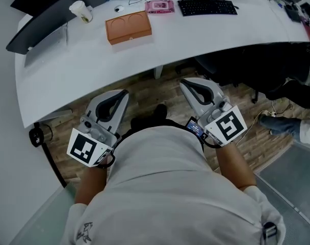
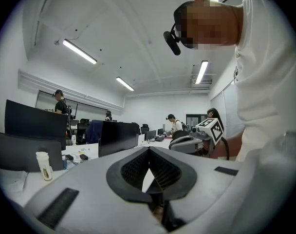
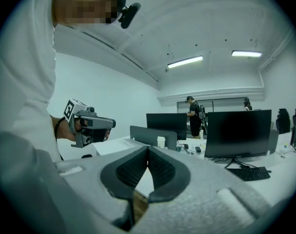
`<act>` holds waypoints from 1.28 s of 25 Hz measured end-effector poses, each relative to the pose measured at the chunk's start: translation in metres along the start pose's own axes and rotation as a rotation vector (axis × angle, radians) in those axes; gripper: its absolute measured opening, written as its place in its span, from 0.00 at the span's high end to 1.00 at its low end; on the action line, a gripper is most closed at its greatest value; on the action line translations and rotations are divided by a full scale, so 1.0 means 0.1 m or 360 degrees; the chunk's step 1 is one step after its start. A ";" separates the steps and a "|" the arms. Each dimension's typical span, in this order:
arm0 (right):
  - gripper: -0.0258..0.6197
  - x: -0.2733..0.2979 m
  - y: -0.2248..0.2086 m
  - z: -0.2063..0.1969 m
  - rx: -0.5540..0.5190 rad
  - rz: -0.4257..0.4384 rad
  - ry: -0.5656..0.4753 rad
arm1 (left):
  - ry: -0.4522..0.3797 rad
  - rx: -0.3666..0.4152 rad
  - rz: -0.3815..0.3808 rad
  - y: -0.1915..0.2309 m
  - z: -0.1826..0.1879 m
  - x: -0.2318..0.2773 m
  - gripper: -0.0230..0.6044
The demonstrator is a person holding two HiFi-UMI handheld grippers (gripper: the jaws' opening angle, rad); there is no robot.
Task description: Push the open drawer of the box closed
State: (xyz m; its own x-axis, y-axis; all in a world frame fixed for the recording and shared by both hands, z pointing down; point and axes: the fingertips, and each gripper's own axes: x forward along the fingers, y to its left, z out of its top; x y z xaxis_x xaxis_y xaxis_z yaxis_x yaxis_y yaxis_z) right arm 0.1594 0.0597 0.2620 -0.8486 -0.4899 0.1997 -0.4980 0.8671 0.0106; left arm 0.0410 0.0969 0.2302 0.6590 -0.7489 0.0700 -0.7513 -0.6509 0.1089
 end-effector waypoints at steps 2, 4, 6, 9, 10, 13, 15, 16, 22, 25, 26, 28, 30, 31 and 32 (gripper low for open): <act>0.96 0.05 0.16 0.03 -0.0007 0.0009 0.0007 | -0.0006 -0.0002 0.0009 0.04 0.01 -0.17 0.97; 0.96 0.12 0.33 0.06 -0.0024 0.0022 0.0012 | -0.0007 -0.0005 0.0019 0.09 0.00 -0.36 0.97; 0.96 0.19 0.52 0.10 -0.0034 0.0028 0.0010 | -0.0011 -0.0006 0.0026 0.13 -0.01 -0.56 0.97; 0.96 0.30 0.84 0.14 -0.0046 0.0041 0.0003 | -0.0021 0.0004 0.0039 0.17 -0.01 -0.89 0.97; 0.96 0.34 0.94 0.14 -0.0049 0.0043 0.0005 | -0.0027 0.0004 0.0044 0.19 -0.02 -1.00 0.97; 0.96 0.44 1.25 0.14 -0.0062 0.0036 0.0004 | -0.0042 -0.0002 0.0058 0.25 -0.06 -1.32 0.97; 0.96 0.49 1.42 0.14 -0.0069 0.0030 -0.0006 | -0.0053 -0.0008 0.0069 0.28 -0.11 -1.50 0.97; 0.96 0.52 1.51 0.14 -0.0071 0.0030 -0.0009 | -0.0058 -0.0012 0.0073 0.30 -0.13 -1.58 0.97; 0.96 0.66 1.89 0.22 -0.0074 0.0029 0.0006 | -0.0075 -0.0027 0.0058 0.33 -0.16 -1.92 0.97; 0.96 0.70 1.98 0.26 -0.0108 0.0026 -0.0005 | -0.0082 -0.0014 0.0037 0.30 -0.14 -2.01 0.97; 0.96 0.72 2.01 0.28 -0.0115 0.0024 -0.0006 | -0.0083 -0.0009 0.0033 0.31 -0.13 -2.03 0.97; 0.96 0.76 2.04 0.30 -0.0137 0.0018 -0.0002 | -0.0091 -0.0006 0.0025 0.33 -0.12 -2.08 0.97; 0.96 0.79 2.09 0.32 -0.0144 0.0013 -0.0001 | -0.0098 -0.0009 0.0018 0.34 -0.12 -2.11 0.97; 0.96 0.79 2.11 0.32 -0.0143 0.0011 0.0000 | -0.0100 -0.0009 0.0016 0.35 -0.12 -2.13 0.97; 0.96 0.80 2.13 0.32 -0.0140 0.0011 0.0000 | -0.0103 -0.0010 0.0014 0.36 -0.12 -2.15 0.97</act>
State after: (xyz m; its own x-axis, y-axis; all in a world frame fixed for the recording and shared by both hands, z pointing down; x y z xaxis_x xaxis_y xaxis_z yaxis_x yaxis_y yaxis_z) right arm -0.0205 0.2020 0.2488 -0.8521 -0.4836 0.2003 -0.4744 0.8752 0.0951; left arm -0.1270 0.2360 0.2307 0.6485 -0.7612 0.0070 -0.7567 -0.6436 0.1146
